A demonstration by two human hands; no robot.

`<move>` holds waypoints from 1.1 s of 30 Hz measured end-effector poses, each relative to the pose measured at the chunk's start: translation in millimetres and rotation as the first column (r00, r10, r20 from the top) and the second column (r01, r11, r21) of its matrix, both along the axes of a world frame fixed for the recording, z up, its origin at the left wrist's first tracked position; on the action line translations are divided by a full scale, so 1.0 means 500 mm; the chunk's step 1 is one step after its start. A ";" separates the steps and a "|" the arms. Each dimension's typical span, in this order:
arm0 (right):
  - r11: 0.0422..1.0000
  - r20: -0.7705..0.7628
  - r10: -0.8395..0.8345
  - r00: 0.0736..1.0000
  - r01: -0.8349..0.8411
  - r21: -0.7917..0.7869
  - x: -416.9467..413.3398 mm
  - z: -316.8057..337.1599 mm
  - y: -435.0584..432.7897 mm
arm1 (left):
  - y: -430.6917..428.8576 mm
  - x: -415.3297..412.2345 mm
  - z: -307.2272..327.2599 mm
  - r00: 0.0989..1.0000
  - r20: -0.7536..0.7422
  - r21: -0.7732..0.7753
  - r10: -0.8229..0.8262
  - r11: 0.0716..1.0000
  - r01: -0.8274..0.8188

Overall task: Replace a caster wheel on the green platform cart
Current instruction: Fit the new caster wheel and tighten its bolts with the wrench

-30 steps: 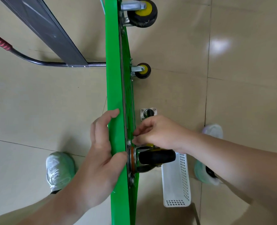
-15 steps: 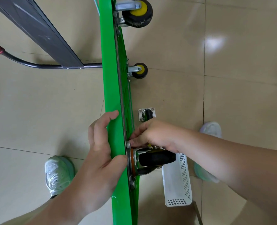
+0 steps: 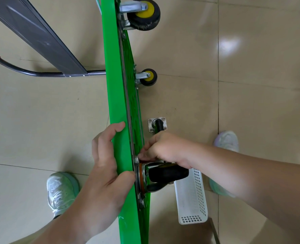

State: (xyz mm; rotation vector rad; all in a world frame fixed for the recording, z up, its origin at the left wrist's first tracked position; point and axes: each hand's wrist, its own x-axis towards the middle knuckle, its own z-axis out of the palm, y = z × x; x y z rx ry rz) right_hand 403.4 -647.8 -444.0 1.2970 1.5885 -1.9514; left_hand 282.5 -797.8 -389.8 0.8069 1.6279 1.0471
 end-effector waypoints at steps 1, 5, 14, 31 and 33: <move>1.000 -0.003 0.010 1.000 -0.010 0.007 0.000 -0.001 0.000 | 0.001 0.001 0.001 1.000 0.001 -0.001 0.000 1.000 0.000; 0.994 0.002 0.078 0.997 -0.078 0.075 0.002 -0.002 0.000 | 0.003 0.000 -0.002 1.000 0.003 -0.014 0.006 1.000 -0.006; 0.960 0.027 0.198 0.980 -0.200 0.196 0.004 0.001 -0.005 | 0.001 -0.001 -0.002 0.999 -0.030 -0.010 0.012 1.000 -0.012; 0.963 -0.056 0.187 0.981 -0.172 0.208 0.013 -0.008 -0.006 | 0.002 -0.001 0.009 0.998 -0.063 -0.033 -0.021 0.999 0.019; 0.973 -0.054 0.172 0.984 -0.161 0.164 0.015 -0.010 -0.005 | 0.002 0.000 0.009 0.997 -0.071 -0.035 -0.023 0.999 0.020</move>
